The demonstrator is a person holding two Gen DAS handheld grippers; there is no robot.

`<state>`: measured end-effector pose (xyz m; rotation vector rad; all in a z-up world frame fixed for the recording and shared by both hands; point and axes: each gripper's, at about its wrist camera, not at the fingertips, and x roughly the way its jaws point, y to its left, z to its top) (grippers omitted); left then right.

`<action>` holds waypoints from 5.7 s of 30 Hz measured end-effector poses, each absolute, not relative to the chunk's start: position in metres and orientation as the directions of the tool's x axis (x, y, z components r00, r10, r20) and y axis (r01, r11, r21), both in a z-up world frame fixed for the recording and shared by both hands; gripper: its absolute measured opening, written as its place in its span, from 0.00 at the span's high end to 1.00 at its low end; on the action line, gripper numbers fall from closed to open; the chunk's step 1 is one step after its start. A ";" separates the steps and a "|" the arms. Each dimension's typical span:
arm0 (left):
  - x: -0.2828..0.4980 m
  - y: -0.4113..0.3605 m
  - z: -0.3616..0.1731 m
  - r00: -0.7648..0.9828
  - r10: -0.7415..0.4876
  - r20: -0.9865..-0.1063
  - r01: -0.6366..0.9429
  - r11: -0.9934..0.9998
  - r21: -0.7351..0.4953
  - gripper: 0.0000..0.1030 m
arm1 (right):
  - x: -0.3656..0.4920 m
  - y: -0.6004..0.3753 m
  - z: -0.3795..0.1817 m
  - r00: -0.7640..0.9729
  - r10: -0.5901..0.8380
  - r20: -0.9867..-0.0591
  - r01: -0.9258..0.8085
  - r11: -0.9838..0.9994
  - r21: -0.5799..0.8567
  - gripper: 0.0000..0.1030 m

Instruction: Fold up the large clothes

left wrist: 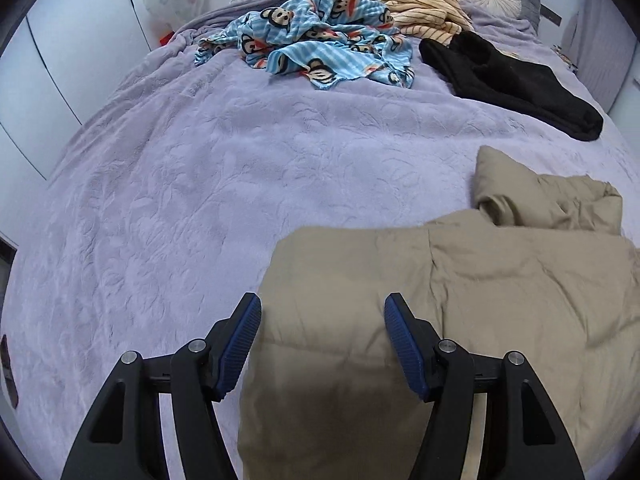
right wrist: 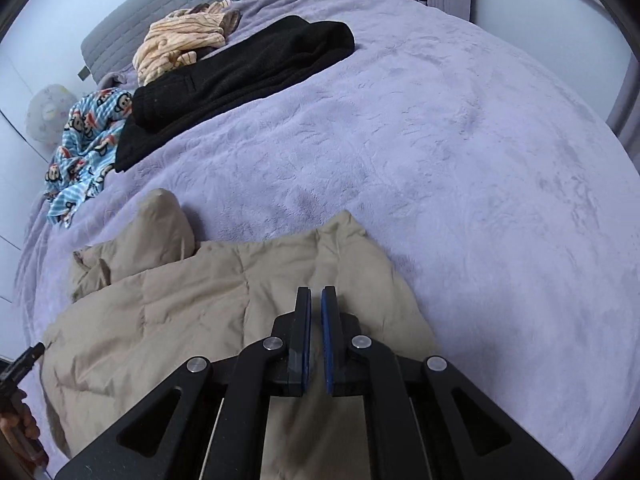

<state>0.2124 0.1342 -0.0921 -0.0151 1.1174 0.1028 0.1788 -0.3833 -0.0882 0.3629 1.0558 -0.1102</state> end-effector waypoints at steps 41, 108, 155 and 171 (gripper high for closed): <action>0.039 0.146 -0.151 0.316 -0.469 -0.825 -0.365 0.742 -0.562 0.00 | 0.009 -0.385 -0.164 0.441 0.572 -0.691 0.448 0.527 0.722 0.00; -0.073 0.158 -0.108 0.183 -0.368 -0.911 -0.220 0.888 -0.403 0.60 | -0.043 -0.341 -0.149 0.386 0.659 -0.646 0.616 0.338 0.712 0.64; -0.061 0.177 -0.077 0.167 -0.162 -0.973 -0.107 0.978 -0.182 0.00 | -0.047 -0.169 -0.072 0.088 0.487 -0.869 0.236 0.838 0.493 0.34; -0.023 0.209 -0.099 0.212 -0.204 -0.956 -0.053 0.974 -0.219 0.00 | -0.053 -0.153 -0.071 0.100 0.415 -0.904 0.181 0.886 0.427 0.00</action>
